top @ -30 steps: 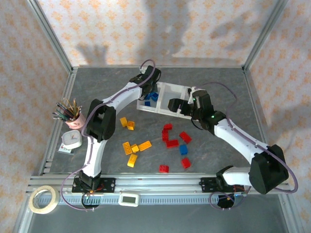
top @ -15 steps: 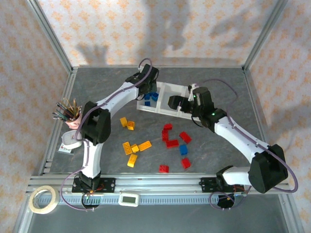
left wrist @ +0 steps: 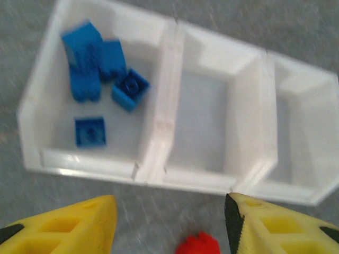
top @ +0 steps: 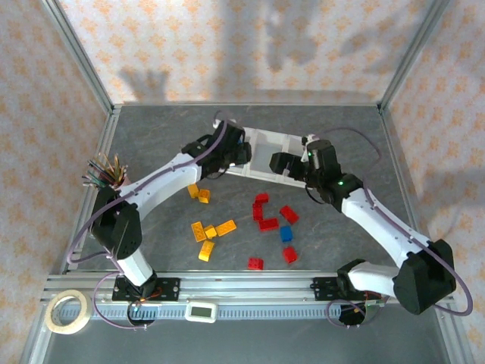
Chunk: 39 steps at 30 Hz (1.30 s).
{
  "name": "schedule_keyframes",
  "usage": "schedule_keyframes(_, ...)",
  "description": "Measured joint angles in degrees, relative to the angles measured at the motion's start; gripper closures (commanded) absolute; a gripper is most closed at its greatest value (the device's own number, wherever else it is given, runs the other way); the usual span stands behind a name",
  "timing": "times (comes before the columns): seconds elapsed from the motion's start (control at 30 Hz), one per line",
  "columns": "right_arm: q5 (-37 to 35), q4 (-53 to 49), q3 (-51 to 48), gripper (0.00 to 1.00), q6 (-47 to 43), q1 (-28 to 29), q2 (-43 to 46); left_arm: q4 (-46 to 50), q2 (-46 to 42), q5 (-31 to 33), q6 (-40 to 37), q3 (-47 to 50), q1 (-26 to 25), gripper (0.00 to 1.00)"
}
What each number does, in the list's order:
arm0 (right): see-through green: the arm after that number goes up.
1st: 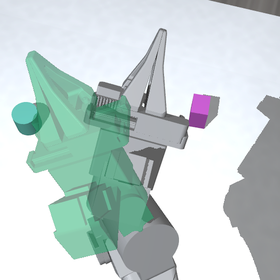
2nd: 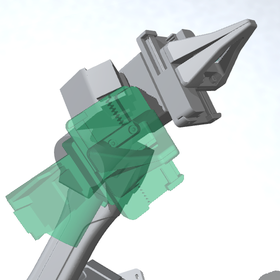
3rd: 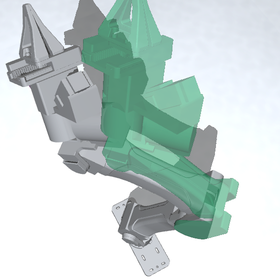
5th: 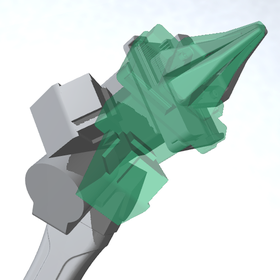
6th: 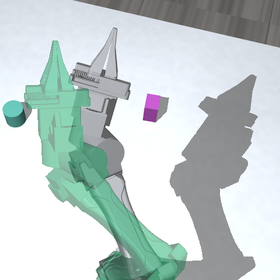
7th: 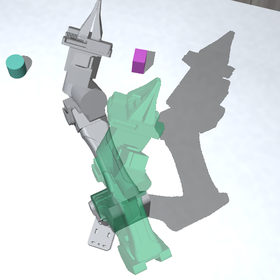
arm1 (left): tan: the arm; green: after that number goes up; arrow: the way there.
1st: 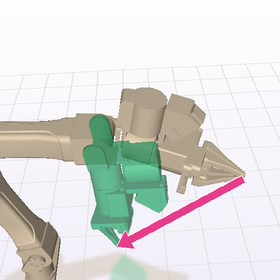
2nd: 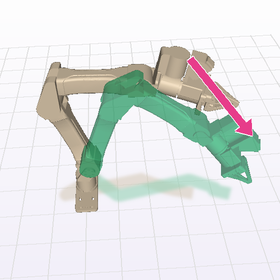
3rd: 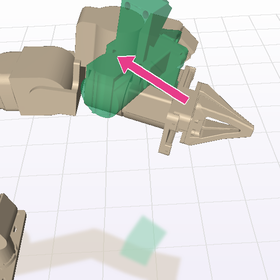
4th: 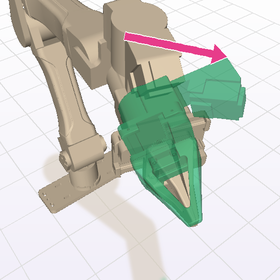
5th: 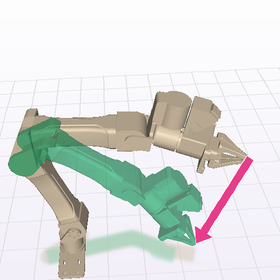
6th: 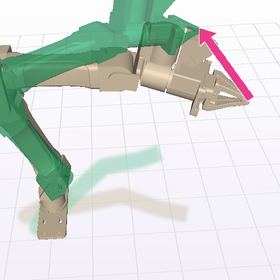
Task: Sort the legos into containers by color
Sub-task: Pick up the lego from the middle-left of the table.
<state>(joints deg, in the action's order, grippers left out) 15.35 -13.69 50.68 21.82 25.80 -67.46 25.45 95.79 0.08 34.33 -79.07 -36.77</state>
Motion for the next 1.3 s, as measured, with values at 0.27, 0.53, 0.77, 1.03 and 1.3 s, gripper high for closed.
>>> schedule_keyframes(0.27,-4.3,-7.7,-4.7,0.00,3.8,-0.5,4.8,-0.4,-1.8,-4.0,9.2,8.3,-11.0,0.42)
schedule_keyframes(0.53,-7.4,-15.3,-10.2,0.00,11.8,-0.7,8.2,-0.3,2.2,-6.1,14.9,7.3,-20.6,0.40)
schedule_keyframes(0.77,-7.8,-18.0,-16.5,0.00,16.2,-1.7,12.5,-0.8,8.2,-9.7,19.4,6.8,-24.7,0.36)
schedule_keyframes(1.03,-3.3,-16.3,-20.8,0.00,15.3,-10.3,15.1,-1.9,14.4,-11.8,21.4,3.8,-25.7,0.34)
schedule_keyframes(1.3,-0.5,-13.4,-21.1,0.00,13.6,-12.3,16.0,-1.5,20.3,-11.6,20.7,-2.7,-26.1,0.40)
